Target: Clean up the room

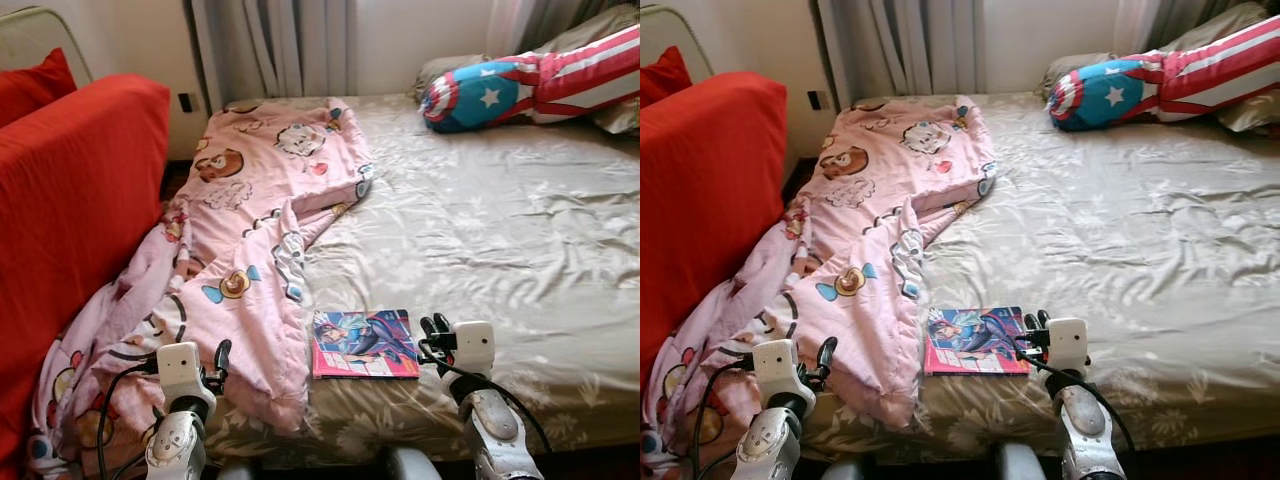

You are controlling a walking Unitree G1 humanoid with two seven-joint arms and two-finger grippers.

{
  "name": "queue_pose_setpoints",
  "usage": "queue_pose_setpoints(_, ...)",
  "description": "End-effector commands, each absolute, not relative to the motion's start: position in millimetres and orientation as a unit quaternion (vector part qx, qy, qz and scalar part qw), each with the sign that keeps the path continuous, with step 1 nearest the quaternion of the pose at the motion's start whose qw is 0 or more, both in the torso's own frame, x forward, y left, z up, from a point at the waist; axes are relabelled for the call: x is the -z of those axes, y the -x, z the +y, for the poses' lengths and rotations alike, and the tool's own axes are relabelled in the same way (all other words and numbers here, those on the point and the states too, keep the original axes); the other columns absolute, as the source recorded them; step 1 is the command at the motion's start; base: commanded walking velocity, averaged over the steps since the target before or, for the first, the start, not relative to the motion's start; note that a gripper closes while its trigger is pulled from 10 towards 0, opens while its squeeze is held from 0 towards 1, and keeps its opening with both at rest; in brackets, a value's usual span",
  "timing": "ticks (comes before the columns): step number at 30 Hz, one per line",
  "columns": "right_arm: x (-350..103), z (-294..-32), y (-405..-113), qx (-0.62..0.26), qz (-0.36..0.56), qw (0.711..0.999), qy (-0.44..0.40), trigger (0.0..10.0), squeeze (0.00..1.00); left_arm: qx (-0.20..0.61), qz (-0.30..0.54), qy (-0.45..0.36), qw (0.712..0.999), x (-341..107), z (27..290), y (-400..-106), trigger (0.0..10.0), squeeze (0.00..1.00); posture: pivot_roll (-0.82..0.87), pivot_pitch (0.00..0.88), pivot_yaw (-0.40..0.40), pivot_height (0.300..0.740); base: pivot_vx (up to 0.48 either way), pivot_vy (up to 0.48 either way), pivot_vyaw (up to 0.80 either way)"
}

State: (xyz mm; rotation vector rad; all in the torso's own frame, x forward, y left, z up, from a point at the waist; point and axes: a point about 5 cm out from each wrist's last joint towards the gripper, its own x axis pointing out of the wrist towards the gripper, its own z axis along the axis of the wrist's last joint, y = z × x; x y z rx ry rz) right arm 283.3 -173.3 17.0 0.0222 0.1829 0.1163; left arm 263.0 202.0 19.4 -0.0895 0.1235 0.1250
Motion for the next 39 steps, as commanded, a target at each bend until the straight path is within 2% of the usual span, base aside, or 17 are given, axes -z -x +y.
queue_pose_setpoints(1,-14,-176,-284,-0.04,0.104,0.994,-0.02,10.0,0.0,-0.064,0.064,0.044,0.995,-21,206,-263,10.0,0.0,-0.13,0.06,0.015,0.611,0.0,0.0,0.0)
queue_pose_setpoints(14,-15,-184,-294,0.009,0.123,0.991,-0.054,10.0,0.0,-0.042,0.04,0.034,0.998,-38,205,-275,10.0,0.0,-0.11,0.152,0.051,0.611,0.0,0.0,0.0)
queue_pose_setpoints(24,-4,-176,-291,0.017,0.167,0.984,-0.059,10.0,0.0,-0.044,0.041,0.027,0.998,-41,211,-272,10.0,0.0,-0.09,0.132,0.07,0.611,0.0,0.0,0.0)
queue_pose_setpoints(28,-4,-175,-290,0.02,0.158,0.985,-0.066,10.0,0.0,-0.042,0.041,0.024,0.998,-42,212,-270,10.0,0.0,-0.09,0.13,0.082,0.597,0.0,0.0,0.0)
queue_pose_setpoints(37,0,-173,-291,0.035,0.178,0.978,-0.101,10.0,0.0,-0.033,0.051,0.007,0.998,-43,220,-264,10.0,0.0,-0.05,0.164,0.099,0.597,0.0,0.0,0.0)
queue_pose_setpoints(38,0,-172,-291,0.034,0.18,0.977,-0.106,10.0,0.26,-0.033,0.052,0.005,0.998,-43,220,-263,10.0,0.0,-0.05,0.166,0.101,0.597,0.0,0.0,0.0)
queue_pose_setpoints(39,0,-171,-291,0.033,0.181,0.977,-0.11,10.0,0.26,-0.034,0.053,0.005,0.998,-43,221,-262,10.0,0.0,-0.05,0.166,0.101,0.597,0.0,0.0,0.0)
